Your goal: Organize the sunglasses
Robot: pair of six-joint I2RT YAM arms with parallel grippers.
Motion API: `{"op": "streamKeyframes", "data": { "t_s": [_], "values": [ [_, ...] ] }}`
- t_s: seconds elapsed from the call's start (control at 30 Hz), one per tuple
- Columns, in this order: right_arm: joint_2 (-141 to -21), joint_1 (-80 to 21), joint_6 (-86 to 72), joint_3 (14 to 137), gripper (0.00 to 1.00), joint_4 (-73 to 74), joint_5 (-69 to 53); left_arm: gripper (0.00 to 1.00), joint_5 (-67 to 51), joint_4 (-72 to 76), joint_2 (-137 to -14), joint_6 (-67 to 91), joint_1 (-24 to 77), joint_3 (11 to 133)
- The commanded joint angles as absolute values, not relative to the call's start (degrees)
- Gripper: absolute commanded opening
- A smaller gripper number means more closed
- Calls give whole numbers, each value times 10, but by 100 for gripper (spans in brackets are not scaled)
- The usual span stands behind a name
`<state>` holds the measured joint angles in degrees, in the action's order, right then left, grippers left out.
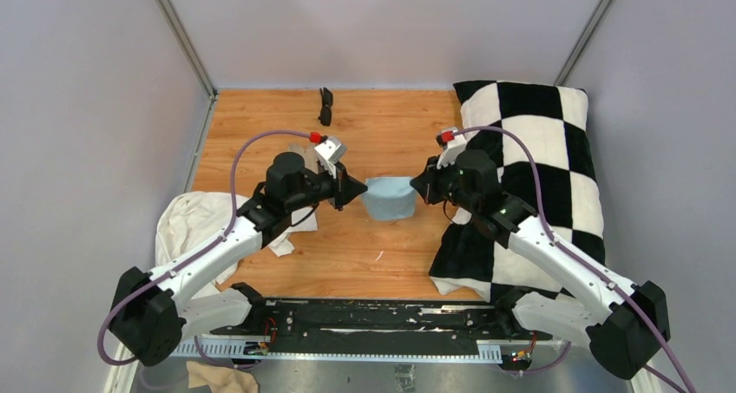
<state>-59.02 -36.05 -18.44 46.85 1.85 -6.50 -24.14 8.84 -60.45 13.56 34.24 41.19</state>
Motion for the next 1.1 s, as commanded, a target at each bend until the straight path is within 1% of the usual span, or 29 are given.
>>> {"op": "streamKeyframes", "data": {
  "t_s": [0.0, 0.27, 0.4, 0.53, 0.67, 0.77, 0.83, 0.93, 1.07],
  "values": [
    [-568, -370, -176, 466, 0, 30, -71, 0, -241, 105, -608, 140, 347, 404],
    [-562, -380, -173, 465, 0, 62, -108, 0, -229, 104, -581, 178, 349, 372],
    [-537, -406, -175, 468, 0, 102, -111, 0, -219, 102, -539, 221, 368, 344],
    [-518, -443, -207, 455, 0, 130, -93, 0, -202, 102, -497, 271, 395, 312],
    [-539, -452, -261, 423, 0, 132, -79, 0, -175, 102, -490, 310, 399, 278],
    [-566, -452, -271, 406, 0, 108, -57, 0, -122, 103, -522, 313, 399, 266],
    [-595, -450, -262, 405, 0, 92, -21, 0, -87, 104, -565, 303, 399, 274],
    [-667, -428, -234, 421, 0, 65, 19, 0, -45, 105, -650, 273, 399, 309],
    [-771, -388, -190, 451, 0, 12, 23, 0, -13, 116, -795, 239, 397, 367]
  ]
}}
